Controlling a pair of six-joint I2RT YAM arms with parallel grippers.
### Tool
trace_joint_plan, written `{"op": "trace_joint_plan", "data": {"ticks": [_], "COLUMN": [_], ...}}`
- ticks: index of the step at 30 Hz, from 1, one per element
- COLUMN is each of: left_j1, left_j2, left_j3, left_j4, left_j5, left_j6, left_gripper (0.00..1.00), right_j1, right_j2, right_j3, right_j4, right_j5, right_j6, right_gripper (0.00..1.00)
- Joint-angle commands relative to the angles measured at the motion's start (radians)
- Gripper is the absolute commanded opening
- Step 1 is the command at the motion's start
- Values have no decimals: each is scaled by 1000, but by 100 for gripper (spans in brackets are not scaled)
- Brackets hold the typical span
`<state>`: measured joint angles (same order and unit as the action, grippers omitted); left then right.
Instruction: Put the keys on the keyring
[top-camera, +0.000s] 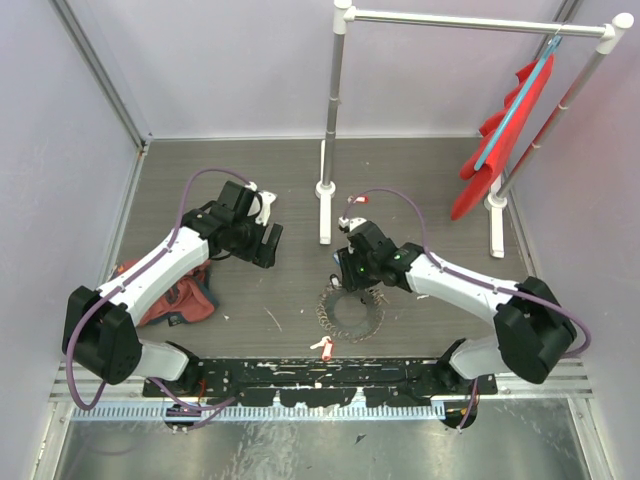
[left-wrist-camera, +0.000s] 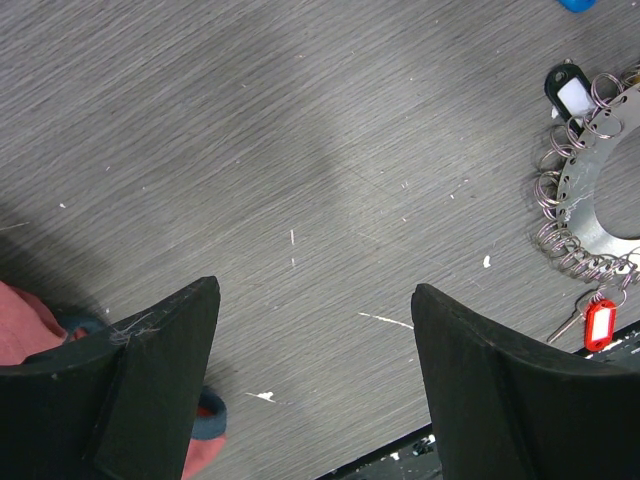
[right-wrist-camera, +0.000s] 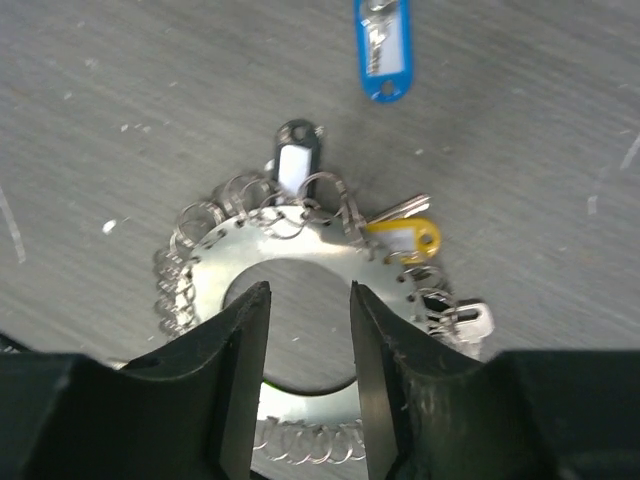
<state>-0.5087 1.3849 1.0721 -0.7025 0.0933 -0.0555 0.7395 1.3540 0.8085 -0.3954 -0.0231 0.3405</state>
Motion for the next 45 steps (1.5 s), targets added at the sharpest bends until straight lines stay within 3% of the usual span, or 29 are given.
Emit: {"op": "trace_joint_plan", "data": {"ticks": [1,9,20,29,45], "left_j1": [-2,-3,-3,-2,-4], "left_j2": [-3,-3,1,1,2], "left_j3": [27,27,28,26,25], "left_j4": [-5,-5,-5,-5,-5], "left_j5": [-6,-6,-6,-4,-1], "left_j6": [10,9,12,14,16], "left_gripper": [84,84,84,84,84], "right_j1": [4,4,4,4,4], "right_j2": [41,154,216,219,166], "right_j3": [82,150,165,148,124], "right_j4": [-33,-15,-2,20,49], "right_j5": [174,156,103,37,83], "right_j6": [-56,-105,-115,-125,-149], "right_gripper": [45,46,36,27,1]}}
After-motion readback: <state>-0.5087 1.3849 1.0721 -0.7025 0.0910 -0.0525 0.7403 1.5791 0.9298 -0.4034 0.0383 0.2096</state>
